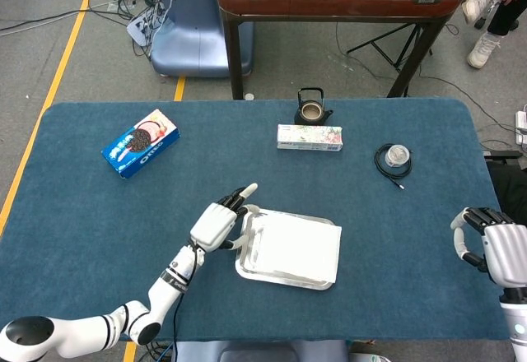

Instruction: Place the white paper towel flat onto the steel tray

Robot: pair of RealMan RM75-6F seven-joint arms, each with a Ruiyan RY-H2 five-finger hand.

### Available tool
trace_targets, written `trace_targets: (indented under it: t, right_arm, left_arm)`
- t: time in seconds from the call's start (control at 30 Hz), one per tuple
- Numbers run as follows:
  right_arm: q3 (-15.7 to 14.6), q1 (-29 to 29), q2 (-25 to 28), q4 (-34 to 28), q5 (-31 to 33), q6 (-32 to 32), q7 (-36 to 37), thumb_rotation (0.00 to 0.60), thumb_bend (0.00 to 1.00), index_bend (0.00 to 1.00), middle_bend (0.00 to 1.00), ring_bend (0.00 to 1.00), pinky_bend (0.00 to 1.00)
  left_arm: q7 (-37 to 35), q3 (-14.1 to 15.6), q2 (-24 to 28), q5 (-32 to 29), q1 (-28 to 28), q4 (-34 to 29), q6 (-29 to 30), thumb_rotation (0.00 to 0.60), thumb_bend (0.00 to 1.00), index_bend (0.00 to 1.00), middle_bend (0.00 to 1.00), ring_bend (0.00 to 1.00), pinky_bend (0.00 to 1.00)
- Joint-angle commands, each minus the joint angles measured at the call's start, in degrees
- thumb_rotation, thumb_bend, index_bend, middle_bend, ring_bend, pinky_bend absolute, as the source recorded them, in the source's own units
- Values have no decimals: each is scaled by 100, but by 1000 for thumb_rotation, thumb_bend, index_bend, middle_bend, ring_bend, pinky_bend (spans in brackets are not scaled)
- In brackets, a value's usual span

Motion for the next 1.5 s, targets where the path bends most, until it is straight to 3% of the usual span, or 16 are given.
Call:
trace_targets:
  t: [0.03, 0.17, 0.23, 0.3, 0.37, 0.43, 0.47, 0.57, 0.67, 0.77, 1.07, 1.5]
  right_arm:
    - [-8, 2, -8, 4, -10, -5, -11, 600, 517, 546, 476, 378, 433]
    - [-17, 6, -19, -4, -26, -5, -41, 600, 517, 546, 476, 378, 433]
    - [-23, 5, -23, -9, -36, -2, -55, 600, 517, 546, 476, 378, 433]
    - [-26, 4, -27, -15, -44, 3, -64, 600, 517, 546, 476, 378, 433]
    - [-29, 3, -30, -22, -52, 9, -74, 600, 517, 546, 476, 378, 433]
    - [-31, 3, -31, -28, -59, 14, -84, 600, 517, 546, 476, 378, 433]
    - [-33, 2, -30, -30, -65, 16, -84, 600, 517, 546, 476, 378, 433]
    - [-36, 3, -26, -30, -62, 11, -76, 600, 517, 546, 476, 378, 433]
    - [-31, 11, -27, -19, -42, -9, -71, 600, 517, 546, 476, 378, 433]
    - [-30, 19, -30, -10, -20, -40, -79, 600, 517, 546, 476, 378, 433]
    - [7, 47, -44, 39, 101, -128, -66, 600, 517, 546, 476, 378, 433]
    - [89, 97, -49, 175, 342, -296, 45, 600, 517, 546, 476, 378, 433]
  left_arm:
    - [66, 80, 133, 96, 72, -166, 101, 600, 258, 273, 1, 0, 212]
    - [250, 195, 403, 272, 150, -516, 239, 600, 259, 273, 10, 10, 241]
    - [467, 237, 526, 412, 152, -625, 323, 600, 259, 268, 61, 74, 355]
    - [705, 266, 614, 551, 126, -690, 373, 600, 261, 247, 191, 260, 545]
    - [926, 298, 741, 691, 62, -803, 343, 600, 262, 217, 399, 510, 747]
    - [1021, 334, 904, 763, -29, -967, 184, 600, 270, 196, 698, 747, 937]
    - [1029, 345, 977, 785, -70, -1041, 106, 600, 282, 194, 819, 834, 983]
    - [1081, 387, 1157, 855, -175, -1208, -81, 600, 369, 212, 989, 970, 1000]
    - [1124, 428, 1245, 864, -243, -1338, -245, 600, 525, 236, 1000, 1000, 1000]
    - [1245, 457, 1258, 889, -316, -1391, -380, 600, 587, 239, 1000, 1000, 1000]
    - [1872, 532, 1023, 1359, -617, -1072, -503, 600, 595, 233, 1000, 1000, 1000]
    - [1961, 562, 626, 1484, -962, -354, -805, 600, 657, 277, 1000, 1000, 1000]
